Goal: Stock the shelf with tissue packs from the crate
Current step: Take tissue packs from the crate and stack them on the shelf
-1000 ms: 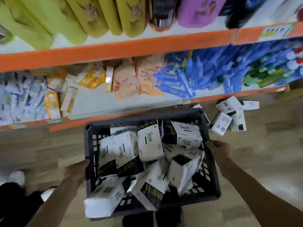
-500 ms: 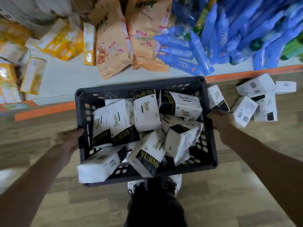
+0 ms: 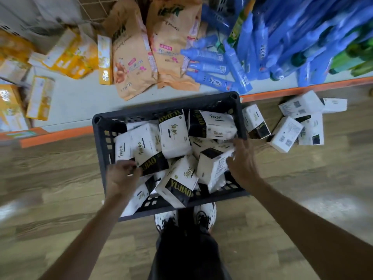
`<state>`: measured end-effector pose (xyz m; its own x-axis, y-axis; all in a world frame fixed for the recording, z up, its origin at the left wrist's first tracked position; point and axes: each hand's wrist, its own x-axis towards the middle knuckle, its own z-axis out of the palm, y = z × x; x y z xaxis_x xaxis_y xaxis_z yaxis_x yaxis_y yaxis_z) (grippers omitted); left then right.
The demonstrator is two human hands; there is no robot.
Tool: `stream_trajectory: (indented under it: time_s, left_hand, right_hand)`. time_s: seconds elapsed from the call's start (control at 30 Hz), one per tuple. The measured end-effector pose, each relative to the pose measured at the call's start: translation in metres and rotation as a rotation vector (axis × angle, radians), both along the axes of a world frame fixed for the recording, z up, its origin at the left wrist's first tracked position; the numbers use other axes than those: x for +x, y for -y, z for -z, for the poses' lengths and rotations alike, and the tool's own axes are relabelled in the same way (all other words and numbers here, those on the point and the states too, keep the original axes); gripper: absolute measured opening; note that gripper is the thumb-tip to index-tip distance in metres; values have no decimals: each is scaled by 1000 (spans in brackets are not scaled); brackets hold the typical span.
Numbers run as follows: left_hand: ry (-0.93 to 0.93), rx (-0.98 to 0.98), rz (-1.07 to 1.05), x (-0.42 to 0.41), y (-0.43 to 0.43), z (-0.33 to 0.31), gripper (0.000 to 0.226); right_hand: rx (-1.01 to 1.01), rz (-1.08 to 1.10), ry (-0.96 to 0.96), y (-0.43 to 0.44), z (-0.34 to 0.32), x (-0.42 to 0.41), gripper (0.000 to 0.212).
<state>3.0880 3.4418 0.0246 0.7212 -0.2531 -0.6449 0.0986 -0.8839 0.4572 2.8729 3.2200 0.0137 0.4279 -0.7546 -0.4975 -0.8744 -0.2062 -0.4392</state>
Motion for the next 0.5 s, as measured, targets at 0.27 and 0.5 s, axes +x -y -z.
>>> stream_trajectory:
  time_s: [0.27, 0.5]
  left_hand:
    - [-440, 151, 142, -67, 15, 28, 83]
    - [-412, 95, 76, -70, 4, 36, 90]
  right_hand:
    - [-28, -726, -223, -9, 9, 2, 89]
    - [-24, -807, -266, -5, 12, 12, 91]
